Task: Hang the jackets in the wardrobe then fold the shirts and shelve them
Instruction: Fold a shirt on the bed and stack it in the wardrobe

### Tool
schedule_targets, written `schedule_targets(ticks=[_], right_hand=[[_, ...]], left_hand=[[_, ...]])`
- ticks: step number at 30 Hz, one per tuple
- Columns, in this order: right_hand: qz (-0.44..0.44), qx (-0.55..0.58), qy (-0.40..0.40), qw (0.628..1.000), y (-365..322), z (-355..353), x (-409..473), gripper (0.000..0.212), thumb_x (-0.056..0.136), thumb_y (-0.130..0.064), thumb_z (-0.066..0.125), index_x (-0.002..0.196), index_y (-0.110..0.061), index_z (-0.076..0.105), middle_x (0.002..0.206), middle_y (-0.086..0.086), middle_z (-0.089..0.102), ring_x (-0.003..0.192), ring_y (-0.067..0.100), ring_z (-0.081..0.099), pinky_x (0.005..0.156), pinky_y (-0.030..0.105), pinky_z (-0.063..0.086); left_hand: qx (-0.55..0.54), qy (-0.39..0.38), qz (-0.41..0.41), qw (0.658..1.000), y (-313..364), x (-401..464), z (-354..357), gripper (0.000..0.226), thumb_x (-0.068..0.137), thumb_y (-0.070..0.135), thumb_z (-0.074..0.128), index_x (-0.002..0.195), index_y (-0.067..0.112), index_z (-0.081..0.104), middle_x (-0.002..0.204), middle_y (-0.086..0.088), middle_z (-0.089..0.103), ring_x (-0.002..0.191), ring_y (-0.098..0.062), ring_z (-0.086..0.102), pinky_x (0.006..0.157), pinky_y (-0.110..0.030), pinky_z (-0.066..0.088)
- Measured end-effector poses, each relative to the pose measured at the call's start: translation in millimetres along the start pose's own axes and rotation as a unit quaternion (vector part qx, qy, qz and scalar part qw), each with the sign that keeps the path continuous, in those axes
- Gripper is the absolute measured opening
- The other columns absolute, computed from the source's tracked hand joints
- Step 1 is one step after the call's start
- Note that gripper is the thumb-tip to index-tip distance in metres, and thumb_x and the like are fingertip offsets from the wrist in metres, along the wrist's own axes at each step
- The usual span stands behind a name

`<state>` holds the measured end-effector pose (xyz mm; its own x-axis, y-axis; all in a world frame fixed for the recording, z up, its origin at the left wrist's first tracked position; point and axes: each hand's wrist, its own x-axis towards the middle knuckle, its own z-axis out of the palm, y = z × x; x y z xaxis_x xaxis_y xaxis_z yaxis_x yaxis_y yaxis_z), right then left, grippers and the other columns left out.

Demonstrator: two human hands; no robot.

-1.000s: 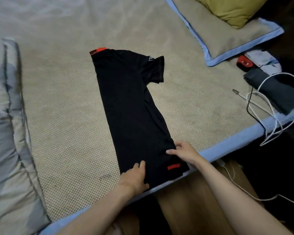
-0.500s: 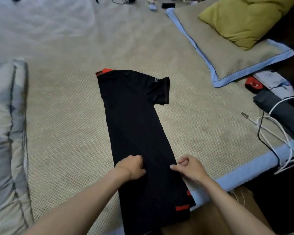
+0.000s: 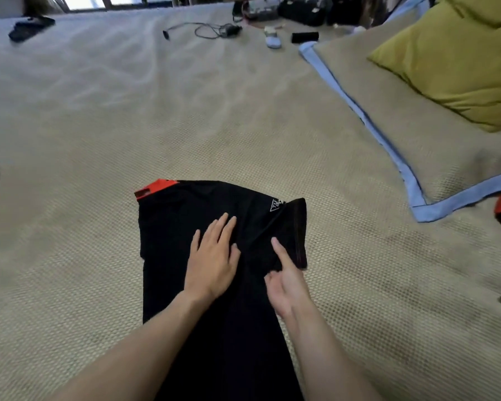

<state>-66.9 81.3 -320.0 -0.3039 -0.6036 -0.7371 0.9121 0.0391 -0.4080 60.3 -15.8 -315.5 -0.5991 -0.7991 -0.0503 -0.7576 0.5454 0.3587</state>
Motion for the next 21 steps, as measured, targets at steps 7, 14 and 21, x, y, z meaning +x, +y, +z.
schedule_targets(ticks=[7, 14, 21], right_hand=[[-0.050, 0.078, 0.246, 0.965, 6, 31, 33, 0.050, 0.074, -0.026, 0.088, 0.117, -0.012, 0.067, 0.114, 0.009, 0.070, 0.104, 0.027, 0.068, 0.100, 0.045, 0.054], [-0.326, -0.258, 0.222, 0.882, 7, 59, 12, 0.029, 0.104, -0.027, 0.053, 0.129, -0.025, 0.068, 0.113, -0.017, 0.072, 0.109, 0.003, 0.067, 0.093, 0.024, 0.053], [-0.317, -0.834, -0.177, 0.416, 15, 58, -16, 0.084, 0.092, -0.013, 0.056, 0.162, -0.031, 0.014, 0.171, -0.006, 0.011, 0.158, 0.013, 0.005, 0.129, 0.042, 0.009]], left_hand=[[0.083, 0.025, -0.065, 0.994, 6, 31, 48, 0.060, 0.104, 0.046, 0.016, 0.161, 0.032, 0.006, 0.169, 0.002, 0.004, 0.156, -0.021, 0.002, 0.123, -0.057, -0.002], [0.017, -0.101, -0.039, 0.994, 1, 43, 13, 0.059, 0.105, 0.048, 0.015, 0.159, 0.038, -0.006, 0.169, 0.004, -0.012, 0.155, -0.020, -0.013, 0.123, -0.055, -0.008], [-0.219, 0.166, -0.241, 0.931, -114, 20, -59, 0.043, 0.096, 0.019, 0.046, 0.138, 0.011, 0.049, 0.138, -0.008, 0.049, 0.125, -0.023, 0.051, 0.112, -0.043, 0.040]])
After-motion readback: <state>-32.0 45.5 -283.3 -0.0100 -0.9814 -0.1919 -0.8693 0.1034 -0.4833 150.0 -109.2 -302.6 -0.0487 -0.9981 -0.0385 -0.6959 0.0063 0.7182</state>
